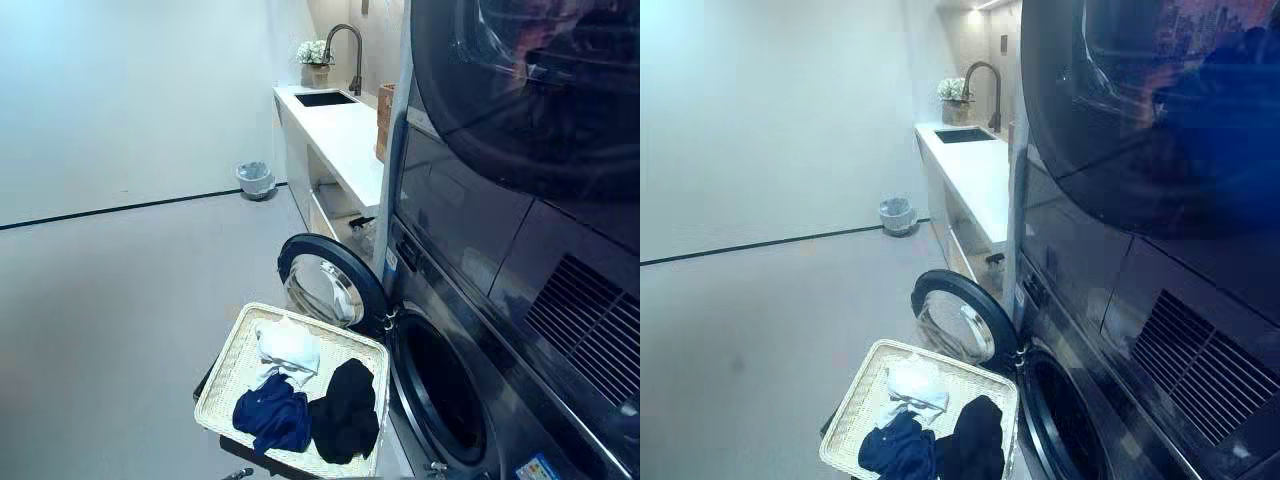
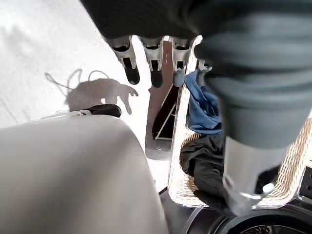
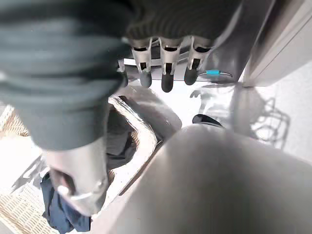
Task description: Put the clothes into the washing machine.
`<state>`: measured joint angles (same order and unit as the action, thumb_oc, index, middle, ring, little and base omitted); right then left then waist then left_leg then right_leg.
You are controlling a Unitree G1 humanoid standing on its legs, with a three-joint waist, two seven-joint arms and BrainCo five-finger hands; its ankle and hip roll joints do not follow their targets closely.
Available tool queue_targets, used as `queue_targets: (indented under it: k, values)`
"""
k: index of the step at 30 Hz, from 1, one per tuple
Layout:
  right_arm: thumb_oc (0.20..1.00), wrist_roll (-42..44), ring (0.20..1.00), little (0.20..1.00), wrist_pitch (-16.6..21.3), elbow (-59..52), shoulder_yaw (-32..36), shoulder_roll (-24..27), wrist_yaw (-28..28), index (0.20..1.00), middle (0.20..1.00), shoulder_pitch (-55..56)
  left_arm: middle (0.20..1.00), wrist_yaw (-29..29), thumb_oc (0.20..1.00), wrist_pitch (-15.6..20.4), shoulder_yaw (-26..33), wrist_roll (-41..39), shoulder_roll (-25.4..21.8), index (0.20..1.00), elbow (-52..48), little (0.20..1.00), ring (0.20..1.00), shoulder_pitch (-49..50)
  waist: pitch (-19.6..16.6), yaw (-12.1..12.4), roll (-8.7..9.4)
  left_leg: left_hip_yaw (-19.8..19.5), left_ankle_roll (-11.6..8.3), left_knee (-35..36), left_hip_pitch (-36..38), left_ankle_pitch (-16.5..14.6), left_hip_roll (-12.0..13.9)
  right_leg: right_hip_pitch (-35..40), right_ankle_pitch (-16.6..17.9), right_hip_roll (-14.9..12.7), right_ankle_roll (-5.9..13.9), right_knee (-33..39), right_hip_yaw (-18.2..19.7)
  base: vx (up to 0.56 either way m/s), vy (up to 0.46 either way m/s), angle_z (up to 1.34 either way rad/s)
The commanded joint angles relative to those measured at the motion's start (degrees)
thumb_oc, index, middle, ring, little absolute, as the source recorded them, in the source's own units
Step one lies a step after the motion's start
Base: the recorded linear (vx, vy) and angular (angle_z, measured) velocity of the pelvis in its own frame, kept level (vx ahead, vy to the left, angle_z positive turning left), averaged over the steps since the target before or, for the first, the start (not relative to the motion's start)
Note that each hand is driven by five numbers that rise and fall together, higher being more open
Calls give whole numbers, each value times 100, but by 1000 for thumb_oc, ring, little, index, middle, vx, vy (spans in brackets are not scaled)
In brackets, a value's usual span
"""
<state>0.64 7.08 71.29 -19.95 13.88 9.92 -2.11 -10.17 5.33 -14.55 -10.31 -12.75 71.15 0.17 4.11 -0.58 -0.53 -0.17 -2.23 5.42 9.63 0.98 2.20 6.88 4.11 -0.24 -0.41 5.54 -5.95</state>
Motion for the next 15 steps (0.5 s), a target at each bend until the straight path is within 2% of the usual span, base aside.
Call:
queue_targets:
  k: [1, 13, 15]
  values:
    - [1000, -73, 1000, 1000, 142, 283, 18, -111, 29, 1000, 1000, -568, 1000, -96, 1000, 99, -46, -134, 216, 1000, 222, 1000, 1000, -396, 158, 50, 140, 330, 217, -114, 121, -409, -530, 254, -336, -72, 541, -148, 94, 280, 38, 126]
    - [1000, -56, 1000, 1000, 131, 280, 0, -100, 45, 1000, 1000, -559, 1000, 251, 1000, 253, 6, -142, 187, 1000, 192, 1000, 1000, -401, 182, 67, 155, 311, 220, -117, 115, -399, -528, 250, -344, -68, 539, -170, 96, 0, 0, 0]
    - [1000, -30, 1000, 1000, 132, 281, -15, -111, 33, 1000, 1000, -540, 1000, 608, 1000, 332, 30, -90, 179, 1000, 209, 1000, 1000, -416, 214, 67, 166, 303, 223, -136, 104, -394, -531, 249, -348, -76, 532, -191, 86, 46, 1, 0]
